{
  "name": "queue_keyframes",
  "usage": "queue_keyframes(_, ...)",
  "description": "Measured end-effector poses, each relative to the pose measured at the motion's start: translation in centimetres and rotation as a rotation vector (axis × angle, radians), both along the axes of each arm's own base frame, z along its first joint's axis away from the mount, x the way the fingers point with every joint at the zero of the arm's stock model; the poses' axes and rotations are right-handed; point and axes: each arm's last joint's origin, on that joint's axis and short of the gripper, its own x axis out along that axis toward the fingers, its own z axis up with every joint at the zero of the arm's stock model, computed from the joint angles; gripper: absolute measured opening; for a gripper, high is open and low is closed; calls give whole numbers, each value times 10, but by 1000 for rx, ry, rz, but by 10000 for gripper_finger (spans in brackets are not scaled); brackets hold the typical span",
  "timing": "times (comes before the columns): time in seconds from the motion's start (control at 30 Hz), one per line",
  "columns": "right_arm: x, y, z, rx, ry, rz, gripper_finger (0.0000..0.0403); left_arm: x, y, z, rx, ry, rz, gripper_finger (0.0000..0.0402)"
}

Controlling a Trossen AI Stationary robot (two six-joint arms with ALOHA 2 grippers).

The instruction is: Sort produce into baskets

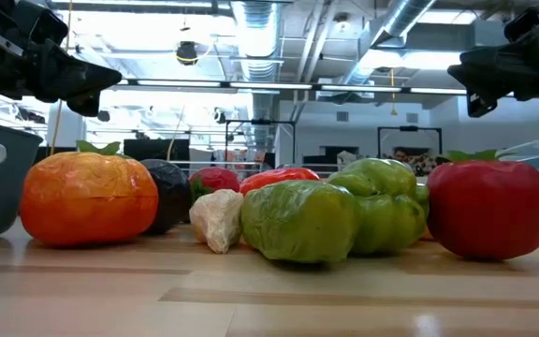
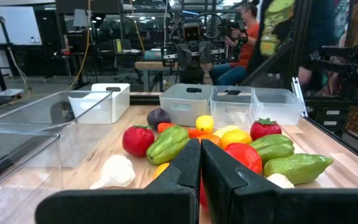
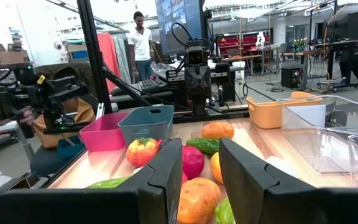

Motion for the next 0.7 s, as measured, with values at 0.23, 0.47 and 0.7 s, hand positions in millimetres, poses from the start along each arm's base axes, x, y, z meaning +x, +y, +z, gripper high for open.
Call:
queue_keyframes(0.23, 0, 0, 0, 0, 0, 0, 134, 0, 0, 0, 5, 0, 2, 0)
queue_keyframes(0.47, 0, 0, 0, 0, 0, 0, 134, 0, 0, 0, -42, -3, 2, 0)
queue_keyframes(0.7, 0, 0, 0, 0, 0, 0, 134, 0, 1, 1, -59, -12, 22, 0)
